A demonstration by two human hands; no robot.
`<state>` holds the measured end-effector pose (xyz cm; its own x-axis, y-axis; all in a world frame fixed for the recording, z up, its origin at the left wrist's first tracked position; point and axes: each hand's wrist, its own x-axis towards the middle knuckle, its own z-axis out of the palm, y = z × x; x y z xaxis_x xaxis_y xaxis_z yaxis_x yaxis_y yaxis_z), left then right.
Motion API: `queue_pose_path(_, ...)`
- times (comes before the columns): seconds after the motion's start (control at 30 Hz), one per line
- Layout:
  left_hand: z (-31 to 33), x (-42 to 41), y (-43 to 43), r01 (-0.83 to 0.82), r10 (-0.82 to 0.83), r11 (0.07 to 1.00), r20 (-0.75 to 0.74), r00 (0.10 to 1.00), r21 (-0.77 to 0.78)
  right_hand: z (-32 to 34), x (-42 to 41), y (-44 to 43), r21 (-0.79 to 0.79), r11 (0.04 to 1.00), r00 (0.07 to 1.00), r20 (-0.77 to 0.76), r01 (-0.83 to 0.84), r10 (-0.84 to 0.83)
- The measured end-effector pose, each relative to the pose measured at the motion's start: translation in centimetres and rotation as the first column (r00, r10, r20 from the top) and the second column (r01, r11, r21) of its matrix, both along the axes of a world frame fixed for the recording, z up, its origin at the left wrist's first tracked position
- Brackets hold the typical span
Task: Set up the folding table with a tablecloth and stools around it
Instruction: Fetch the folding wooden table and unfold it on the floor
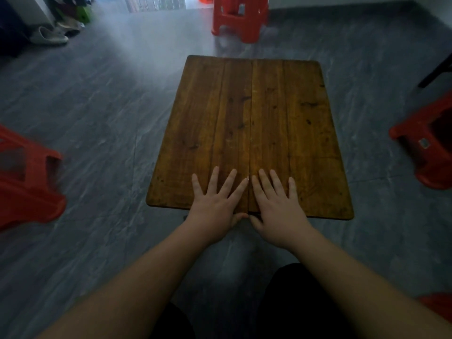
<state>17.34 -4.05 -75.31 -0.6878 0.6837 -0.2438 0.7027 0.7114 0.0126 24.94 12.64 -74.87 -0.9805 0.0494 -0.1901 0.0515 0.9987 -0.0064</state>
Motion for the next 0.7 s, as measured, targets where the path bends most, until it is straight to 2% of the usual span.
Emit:
queue_pose_path(0.27,2.6,-1.1,0.8,-0.012,0.038,0.994,0.246,0.969,-0.109,1.8,-0.9,0.4,-0.063,0.998,0.988,0.156,0.004,0.006)
queue_pose_path(0.37,2.8,-1.3,1.0,-0.016,0.054,0.989,0.267,0.962,-0.144,1.9,-1.4,0.6,-0.085,0.996,0.979,0.203,0.017,0.001)
queue_pose_path(0.6,2.9,-1.2,1.3,-0.037,0.09,0.982,0.29,0.953,-0.184,2.1,-1.5,1.9,-0.22,0.975,0.98,0.198,0.041,0.004)
queue_pose_path(0.7,3.1,-1.2,1.4,-0.039,0.104,0.977,0.304,0.947,-0.211,3.2,-1.0,3.2,-0.208,0.978,0.98,0.197,0.013,0.029)
